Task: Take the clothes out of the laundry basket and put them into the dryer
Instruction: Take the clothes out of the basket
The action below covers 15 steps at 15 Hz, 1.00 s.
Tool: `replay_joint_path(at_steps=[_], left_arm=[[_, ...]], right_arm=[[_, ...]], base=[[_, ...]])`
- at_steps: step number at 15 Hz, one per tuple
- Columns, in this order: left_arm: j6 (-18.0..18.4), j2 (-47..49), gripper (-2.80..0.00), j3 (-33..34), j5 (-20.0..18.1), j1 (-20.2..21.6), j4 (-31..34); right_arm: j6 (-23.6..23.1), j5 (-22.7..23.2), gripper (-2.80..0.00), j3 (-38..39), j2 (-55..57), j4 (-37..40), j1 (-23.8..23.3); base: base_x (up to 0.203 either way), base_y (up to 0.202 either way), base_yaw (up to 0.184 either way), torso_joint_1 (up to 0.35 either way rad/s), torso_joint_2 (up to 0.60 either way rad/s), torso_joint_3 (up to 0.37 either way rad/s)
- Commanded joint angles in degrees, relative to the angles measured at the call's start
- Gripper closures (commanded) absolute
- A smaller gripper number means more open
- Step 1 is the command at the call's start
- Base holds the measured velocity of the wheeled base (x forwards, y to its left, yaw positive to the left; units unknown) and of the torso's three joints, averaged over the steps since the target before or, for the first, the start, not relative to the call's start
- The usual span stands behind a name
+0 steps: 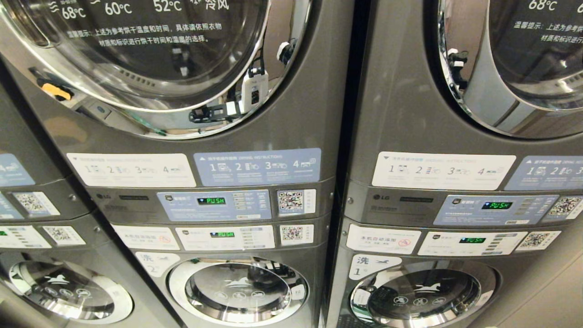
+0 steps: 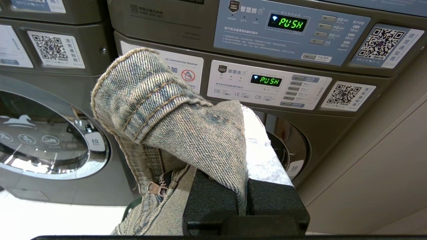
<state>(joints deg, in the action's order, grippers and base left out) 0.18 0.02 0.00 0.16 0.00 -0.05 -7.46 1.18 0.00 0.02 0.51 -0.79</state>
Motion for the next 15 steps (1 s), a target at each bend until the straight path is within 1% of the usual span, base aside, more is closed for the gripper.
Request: replay_joint_path(at_steps=[1, 3, 4, 5, 6, 8, 9, 11, 15], left_arm=[[0.0, 0.0, 0.0, 0.0, 0.0, 0.0, 0.0], [0.3, 0.0, 0.0, 0.0, -0.1, 0.0, 0.1], [1.6, 0.0, 0.0, -0.2, -0.1, 0.0, 0.3], [4.6, 0.0, 0.0, -1.5, 0.1, 0.0, -0.1], [6.2, 0.1, 0.0, -4.7, 0.7, 0.0, 0.2], [7.4, 3.6, 0.0, -13.5, 2.7, 0.0, 1.7], [7.6, 8.1, 0.0, -17.7, 4.0, 0.0, 2.2], [7.9, 21.1, 0.0, -27.3, 7.8, -0.1, 2.5], [8.4, 50.4, 0.0, -51.5, 20.3, 0.0, 2.7]], right_arm=[[0.1, 0.0, 0.0, 0.0, 0.1, 0.0, 0.0], [0.1, 0.0, 0.0, 0.0, 0.1, 0.0, 0.0], [0.1, 0.1, 0.0, 0.0, 0.1, 0.0, 0.0], [0.5, 0.1, 0.0, 0.0, 0.1, 0.0, 0.0], [1.0, 0.0, 0.0, 0.0, 0.1, -0.1, 0.0], [1.1, 0.0, 0.0, 0.0, 0.1, -0.1, 0.0], [1.1, 0.0, 0.0, 0.0, 0.1, -0.1, 0.0], [1.1, 0.0, 0.0, 0.0, 0.1, -0.1, 0.0], [1.1, 0.0, 0.0, 0.0, 0.1, -0.1, 0.0]], base=[[0.0, 0.0, 0.0, 0.0, 0.0, 0.0], [0.0, 0.0, 0.0, 0.0, 0.0, 0.0], [0.0, 0.0, 0.0, 0.0, 0.0, 0.0], [0.0, 0.0, 0.0, 0.0, 0.0, 0.0], [0.0, 0.0, 0.0, 0.0, 0.0, 0.0], [0.0, 0.0, 0.0, 0.0, 0.0, 0.0], [0.0, 0.0, 0.0, 0.0, 0.0, 0.0], [0.0, 0.0, 0.0, 0.0, 0.0, 0.0], [0.0, 0.0, 0.0, 0.0, 0.0, 0.0]])
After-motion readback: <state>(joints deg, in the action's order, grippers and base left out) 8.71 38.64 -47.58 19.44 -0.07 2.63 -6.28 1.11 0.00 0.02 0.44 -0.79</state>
